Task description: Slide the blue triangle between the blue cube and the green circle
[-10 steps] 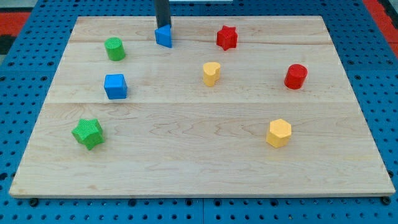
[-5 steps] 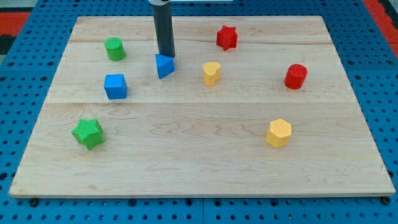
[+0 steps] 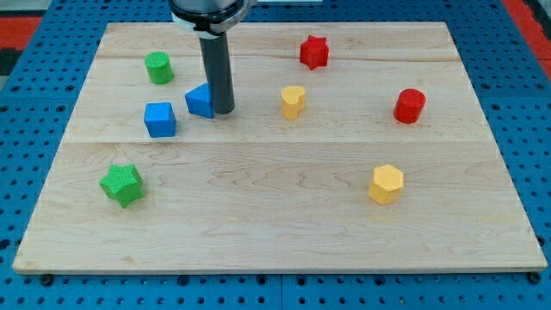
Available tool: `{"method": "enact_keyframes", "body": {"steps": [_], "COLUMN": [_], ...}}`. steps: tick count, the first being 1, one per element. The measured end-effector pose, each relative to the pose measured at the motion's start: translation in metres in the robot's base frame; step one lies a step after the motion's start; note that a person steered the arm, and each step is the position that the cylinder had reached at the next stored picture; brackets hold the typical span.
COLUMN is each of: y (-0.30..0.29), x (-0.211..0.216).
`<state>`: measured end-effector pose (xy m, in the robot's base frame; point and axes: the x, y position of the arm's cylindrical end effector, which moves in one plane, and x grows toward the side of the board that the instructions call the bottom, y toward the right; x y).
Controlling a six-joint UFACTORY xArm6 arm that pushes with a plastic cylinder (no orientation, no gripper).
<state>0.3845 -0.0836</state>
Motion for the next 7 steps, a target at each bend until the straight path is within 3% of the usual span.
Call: {"method": "enact_keyframes", "body": {"steps": [2,5,7], "y": [0.003,-0.052,-0.033], "x": [0.000,-0.015,-0.024]}}
